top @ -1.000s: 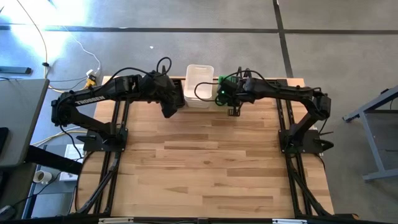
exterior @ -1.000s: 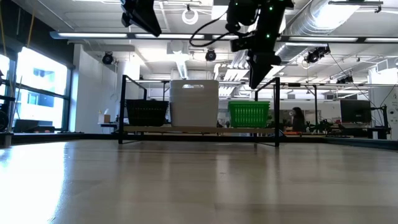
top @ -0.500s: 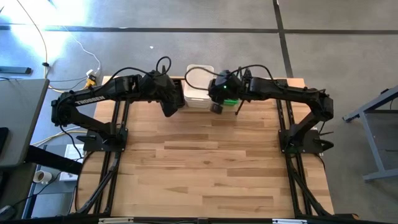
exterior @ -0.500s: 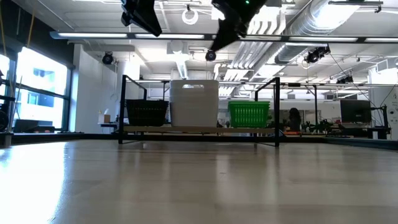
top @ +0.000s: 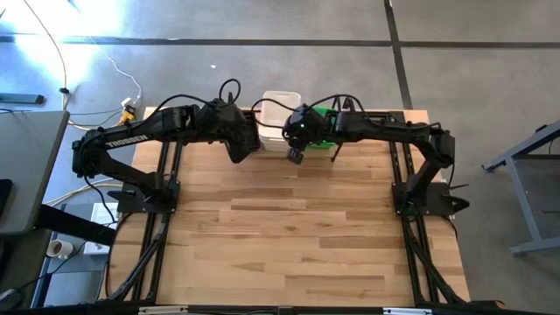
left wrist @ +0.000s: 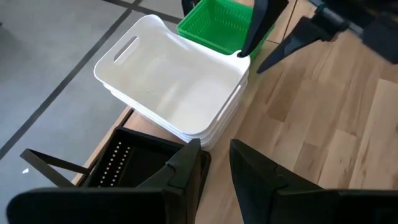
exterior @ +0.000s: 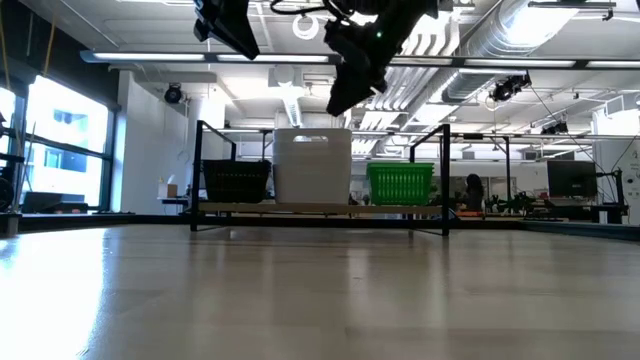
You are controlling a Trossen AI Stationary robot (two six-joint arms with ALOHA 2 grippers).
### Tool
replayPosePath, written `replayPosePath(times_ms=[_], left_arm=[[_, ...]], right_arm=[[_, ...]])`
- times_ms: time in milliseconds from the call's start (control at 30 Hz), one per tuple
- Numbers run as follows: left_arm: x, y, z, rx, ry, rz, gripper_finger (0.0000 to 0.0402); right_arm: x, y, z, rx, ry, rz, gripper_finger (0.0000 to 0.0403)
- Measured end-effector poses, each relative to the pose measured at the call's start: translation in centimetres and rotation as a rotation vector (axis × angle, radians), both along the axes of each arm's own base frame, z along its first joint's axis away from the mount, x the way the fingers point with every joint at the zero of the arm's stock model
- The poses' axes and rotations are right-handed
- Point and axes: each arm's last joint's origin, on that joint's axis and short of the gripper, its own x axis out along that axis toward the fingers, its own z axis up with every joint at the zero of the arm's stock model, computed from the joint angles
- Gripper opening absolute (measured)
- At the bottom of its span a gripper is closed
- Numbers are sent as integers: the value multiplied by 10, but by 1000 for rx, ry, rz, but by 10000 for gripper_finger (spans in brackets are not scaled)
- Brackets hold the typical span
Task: Stack baskets on shelf by color
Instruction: Adjust the colored bins on the shelf
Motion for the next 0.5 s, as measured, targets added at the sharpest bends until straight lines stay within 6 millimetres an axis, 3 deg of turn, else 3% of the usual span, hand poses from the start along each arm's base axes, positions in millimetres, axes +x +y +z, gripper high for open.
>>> replayPosePath(times_ms=[500], left_arm=[[0, 0, 0, -6, -5, 3, 76]], right_arm=[[-7, -7, -10, -10, 114, -54, 103]])
